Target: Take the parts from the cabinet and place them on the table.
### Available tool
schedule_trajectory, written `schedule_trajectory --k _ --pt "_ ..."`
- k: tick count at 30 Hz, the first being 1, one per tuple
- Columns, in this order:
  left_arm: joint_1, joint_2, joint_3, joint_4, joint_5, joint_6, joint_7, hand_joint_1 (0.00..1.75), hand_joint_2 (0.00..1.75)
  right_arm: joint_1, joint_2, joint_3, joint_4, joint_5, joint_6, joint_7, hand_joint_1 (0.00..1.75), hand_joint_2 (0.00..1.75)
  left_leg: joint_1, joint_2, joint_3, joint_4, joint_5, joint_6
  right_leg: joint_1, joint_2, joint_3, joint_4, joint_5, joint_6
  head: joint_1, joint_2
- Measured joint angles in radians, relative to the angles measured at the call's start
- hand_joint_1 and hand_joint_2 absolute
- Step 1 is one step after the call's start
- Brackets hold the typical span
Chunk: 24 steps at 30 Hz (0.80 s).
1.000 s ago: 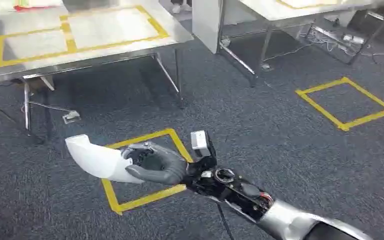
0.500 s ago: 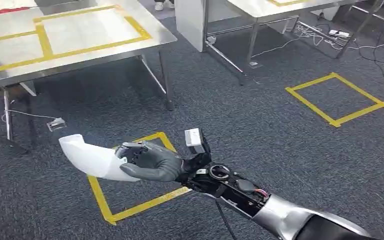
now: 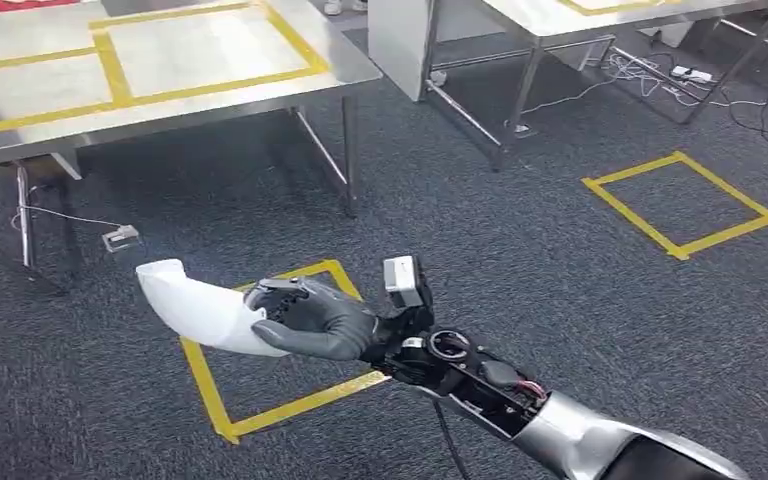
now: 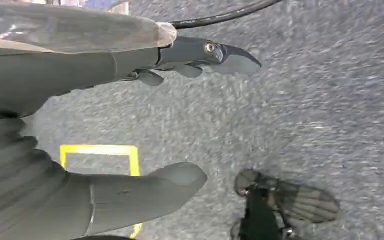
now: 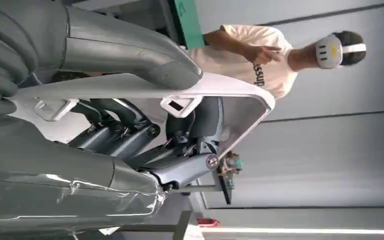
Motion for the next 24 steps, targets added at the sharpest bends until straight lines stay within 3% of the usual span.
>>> schedule_trajectory --k 2,5,11,24 --pt "0.0 0.0 0.0 0.0 -0.002 0.001 0.0 0.0 1.75 0.004 0.0 -0.002 -0.005 0.0 -0.001 0.006 1.75 1.75 -0.001 0.0 0.0 0.0 -0.001 0.002 -0.002 0.0 0.001 -0.002 -0.001 0.017 -0.001 0.0" --pt "0.0 0.0 0.0 0.0 -0.002 0.001 0.014 0.0 1.75 0.005 0.0 -0.003 -0.009 0.0 0.0 0.01 1.75 1.75 -0.001 0.0 0.0 0.0 -0.002 0.003 -0.002 0.0 0.001 -0.002 -0.003 0.021 -0.003 0.0" --pt "0.0 0.001 0.0 0.0 0.047 -0.042 0.069 0.0 1.75 0.005 0.0 -0.004 -0.011 -0.001 0.02 0.012 1.75 1.75 0.001 0.0 0.0 -0.003 -0.002 0.003 -0.001 0.0 0.0 -0.003 -0.004 0.021 -0.009 0.0" --pt "0.0 0.002 0.0 0.0 0.047 -0.069 0.079 0.0 1.75 0.005 0.0 -0.004 -0.011 0.0 0.021 0.017 1.75 1.75 0.001 0.0 0.001 -0.004 -0.004 0.001 0.0 0.0 0.0 -0.002 -0.007 0.022 -0.009 0.0"
